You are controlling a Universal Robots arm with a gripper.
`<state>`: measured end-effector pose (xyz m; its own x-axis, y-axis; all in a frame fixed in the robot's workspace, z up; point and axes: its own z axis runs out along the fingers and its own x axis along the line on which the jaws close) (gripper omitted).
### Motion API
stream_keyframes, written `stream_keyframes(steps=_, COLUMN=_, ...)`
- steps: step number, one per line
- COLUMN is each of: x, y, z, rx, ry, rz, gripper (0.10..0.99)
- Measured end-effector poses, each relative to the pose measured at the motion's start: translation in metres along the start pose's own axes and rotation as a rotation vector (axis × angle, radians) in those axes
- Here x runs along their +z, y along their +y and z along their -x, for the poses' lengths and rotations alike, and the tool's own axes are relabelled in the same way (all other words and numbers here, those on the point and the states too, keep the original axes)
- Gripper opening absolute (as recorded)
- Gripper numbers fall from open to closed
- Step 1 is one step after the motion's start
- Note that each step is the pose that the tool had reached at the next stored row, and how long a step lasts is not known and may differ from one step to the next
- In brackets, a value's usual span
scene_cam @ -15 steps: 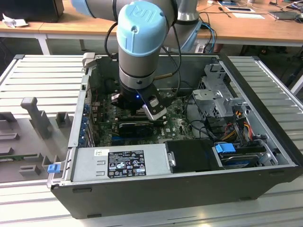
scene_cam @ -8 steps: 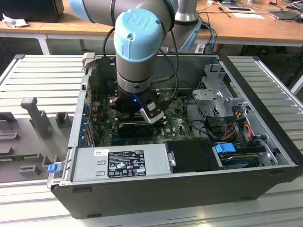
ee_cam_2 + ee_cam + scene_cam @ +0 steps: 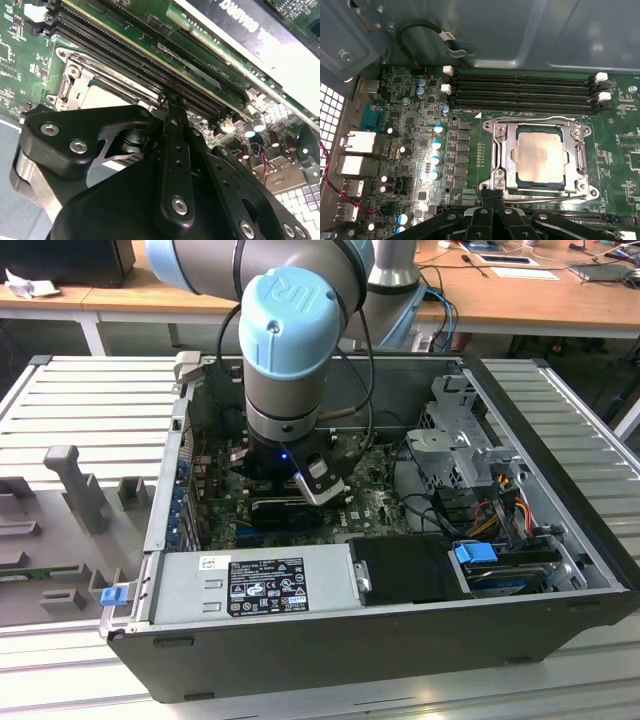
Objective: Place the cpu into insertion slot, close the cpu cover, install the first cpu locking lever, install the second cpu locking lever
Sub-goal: 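Install the second cpu locking lever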
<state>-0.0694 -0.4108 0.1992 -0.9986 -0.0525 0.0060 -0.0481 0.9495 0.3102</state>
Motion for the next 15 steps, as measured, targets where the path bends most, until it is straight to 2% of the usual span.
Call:
stream_keyframes(steps=3, x=0.0012, y=-0.0004, z=0.0000, rx=0.000, ry=0.0001, rz=0.002, gripper=0.106)
stream_keyframes(steps=15, x=0.0071, y=-0.0020, z=-0.0013, rx=-0.002, ry=-0.0015, rz=0.041, gripper=0.106)
